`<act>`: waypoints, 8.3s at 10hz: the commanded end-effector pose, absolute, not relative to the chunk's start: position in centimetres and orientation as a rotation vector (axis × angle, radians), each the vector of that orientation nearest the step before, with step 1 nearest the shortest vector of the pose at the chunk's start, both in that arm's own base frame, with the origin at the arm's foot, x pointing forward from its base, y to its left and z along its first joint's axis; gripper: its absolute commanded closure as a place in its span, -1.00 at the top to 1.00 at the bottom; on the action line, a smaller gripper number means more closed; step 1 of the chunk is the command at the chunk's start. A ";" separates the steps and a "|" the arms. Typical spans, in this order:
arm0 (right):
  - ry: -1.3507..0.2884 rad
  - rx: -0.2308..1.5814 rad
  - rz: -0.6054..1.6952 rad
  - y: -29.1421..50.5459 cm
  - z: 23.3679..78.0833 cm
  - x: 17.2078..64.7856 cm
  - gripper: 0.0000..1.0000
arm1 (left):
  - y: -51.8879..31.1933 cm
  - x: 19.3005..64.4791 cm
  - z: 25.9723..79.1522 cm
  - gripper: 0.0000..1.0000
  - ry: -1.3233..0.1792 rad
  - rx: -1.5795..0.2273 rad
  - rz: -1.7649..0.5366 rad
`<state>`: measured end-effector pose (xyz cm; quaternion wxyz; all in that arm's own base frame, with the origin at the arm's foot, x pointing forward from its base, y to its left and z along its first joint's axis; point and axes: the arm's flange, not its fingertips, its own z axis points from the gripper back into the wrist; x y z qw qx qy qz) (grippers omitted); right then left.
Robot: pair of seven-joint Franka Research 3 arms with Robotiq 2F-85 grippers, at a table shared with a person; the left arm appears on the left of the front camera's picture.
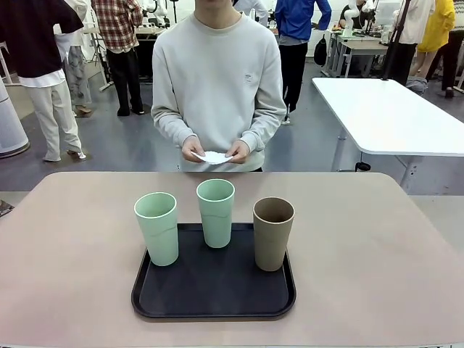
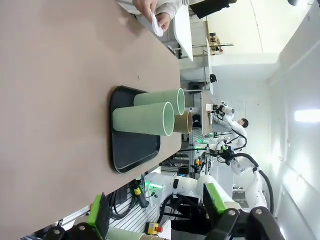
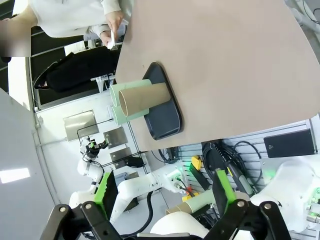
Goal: Place coasters on the table and set cups on them.
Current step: Pick up one Reusable plastic cup and place it on a coaster set by the human.
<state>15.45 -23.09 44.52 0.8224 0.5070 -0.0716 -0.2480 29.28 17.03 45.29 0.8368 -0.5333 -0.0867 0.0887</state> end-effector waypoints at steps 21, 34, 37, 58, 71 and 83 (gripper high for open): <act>-0.153 1.089 -0.526 -22.9 44.5 15.3 1.00 | 17.2 29.2 45.3 1.00 -0.196 -1.143 0.194; -0.137 0.421 0.086 -15.5 60.8 29.9 1.00 | 17.2 29.2 45.3 1.00 -0.196 -1.143 0.194; -0.218 0.247 0.396 -5.0 58.3 35.1 1.00 | 17.2 29.2 45.3 1.00 -0.196 -1.143 0.194; -0.486 0.750 1.156 4.9 47.6 38.2 1.00 | 17.2 29.2 45.3 1.00 -0.196 -1.143 0.194; -0.638 0.773 1.152 4.5 41.1 38.5 1.00 | 17.2 29.2 45.3 1.00 -0.196 -1.143 0.194; -0.832 0.794 1.340 2.2 37.0 38.3 1.00 | 17.2 29.2 45.3 1.00 -0.196 -1.143 0.194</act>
